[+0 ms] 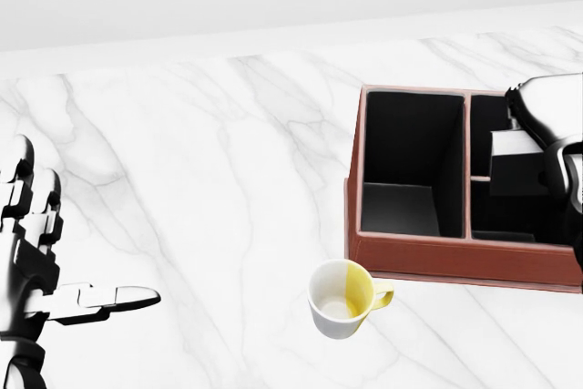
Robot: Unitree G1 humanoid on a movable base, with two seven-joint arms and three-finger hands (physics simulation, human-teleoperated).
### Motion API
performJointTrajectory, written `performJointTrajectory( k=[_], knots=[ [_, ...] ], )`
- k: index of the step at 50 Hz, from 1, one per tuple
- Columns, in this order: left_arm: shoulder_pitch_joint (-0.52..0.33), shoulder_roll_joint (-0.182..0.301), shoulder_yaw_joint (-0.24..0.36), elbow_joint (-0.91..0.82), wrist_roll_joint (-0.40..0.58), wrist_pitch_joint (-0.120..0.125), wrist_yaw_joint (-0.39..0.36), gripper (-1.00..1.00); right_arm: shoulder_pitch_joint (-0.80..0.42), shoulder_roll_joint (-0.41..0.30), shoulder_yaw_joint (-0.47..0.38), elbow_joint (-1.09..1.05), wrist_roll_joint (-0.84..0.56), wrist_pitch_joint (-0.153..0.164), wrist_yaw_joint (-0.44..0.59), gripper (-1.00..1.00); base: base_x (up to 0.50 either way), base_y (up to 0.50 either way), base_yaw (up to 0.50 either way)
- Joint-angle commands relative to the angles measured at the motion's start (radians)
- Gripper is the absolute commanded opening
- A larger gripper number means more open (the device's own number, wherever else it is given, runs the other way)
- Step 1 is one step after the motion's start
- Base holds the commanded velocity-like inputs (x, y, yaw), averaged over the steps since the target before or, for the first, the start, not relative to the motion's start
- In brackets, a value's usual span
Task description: Pick up the book and place it in the caddy.
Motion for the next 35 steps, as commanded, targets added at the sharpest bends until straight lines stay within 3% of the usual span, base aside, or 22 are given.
performJointTrajectory(
  k=[1,35],
  knots=[
    [0.007,-0.002,0.004,0.000,0.002,0.000,0.000,1.00,-0.040,0.003,-0.004,0.041,-0.024,0.000,-0.071,-1.00,0.00,0.00,0.00],
    [0.013,-0.001,0.015,0.016,0.000,0.000,-0.001,1.00,-0.016,0.045,-0.005,0.095,-0.023,0.000,-0.122,-1.00,0.00,0.00,0.00]
  ],
)
